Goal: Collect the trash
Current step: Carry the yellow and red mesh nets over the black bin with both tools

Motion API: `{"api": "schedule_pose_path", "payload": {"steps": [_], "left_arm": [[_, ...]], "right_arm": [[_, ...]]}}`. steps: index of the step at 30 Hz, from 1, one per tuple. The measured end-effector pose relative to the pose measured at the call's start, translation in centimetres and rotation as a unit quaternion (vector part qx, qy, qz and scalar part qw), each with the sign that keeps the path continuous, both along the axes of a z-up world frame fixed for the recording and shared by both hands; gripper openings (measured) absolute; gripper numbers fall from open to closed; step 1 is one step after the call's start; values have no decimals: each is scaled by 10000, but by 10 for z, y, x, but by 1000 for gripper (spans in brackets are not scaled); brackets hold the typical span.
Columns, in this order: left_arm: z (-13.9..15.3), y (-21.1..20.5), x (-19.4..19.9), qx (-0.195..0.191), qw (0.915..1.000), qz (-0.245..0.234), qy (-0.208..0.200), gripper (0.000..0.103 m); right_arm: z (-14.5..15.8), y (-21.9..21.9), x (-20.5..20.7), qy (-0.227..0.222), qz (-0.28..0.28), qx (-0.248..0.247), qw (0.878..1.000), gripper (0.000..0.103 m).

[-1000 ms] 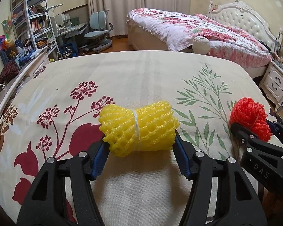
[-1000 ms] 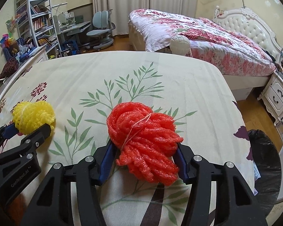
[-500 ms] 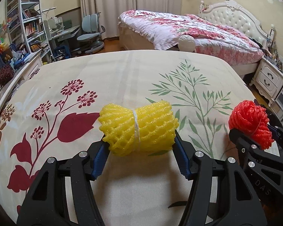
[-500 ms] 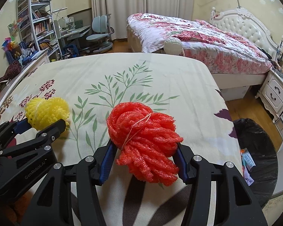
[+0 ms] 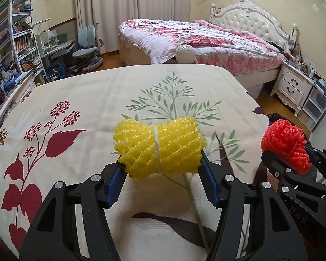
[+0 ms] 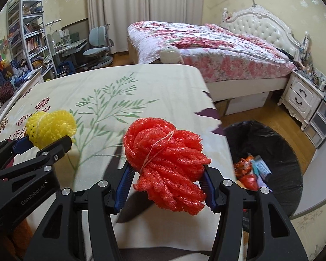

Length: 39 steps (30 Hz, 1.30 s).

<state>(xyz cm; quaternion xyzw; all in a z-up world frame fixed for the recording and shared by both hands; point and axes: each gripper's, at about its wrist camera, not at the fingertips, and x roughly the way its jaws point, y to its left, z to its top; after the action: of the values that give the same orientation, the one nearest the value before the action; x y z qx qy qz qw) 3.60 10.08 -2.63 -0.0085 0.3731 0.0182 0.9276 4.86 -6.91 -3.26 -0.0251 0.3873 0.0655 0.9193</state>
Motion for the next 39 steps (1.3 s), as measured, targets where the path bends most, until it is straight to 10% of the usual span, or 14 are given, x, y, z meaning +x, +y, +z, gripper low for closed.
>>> {"api": "schedule_pose_path", "payload": {"steps": [39], "left_arm": [[-3, -199, 53, 304, 9880, -1499, -234, 57]], "right_arm": [[-15, -174, 18, -242, -2042, -16, 9786, 55]]}}
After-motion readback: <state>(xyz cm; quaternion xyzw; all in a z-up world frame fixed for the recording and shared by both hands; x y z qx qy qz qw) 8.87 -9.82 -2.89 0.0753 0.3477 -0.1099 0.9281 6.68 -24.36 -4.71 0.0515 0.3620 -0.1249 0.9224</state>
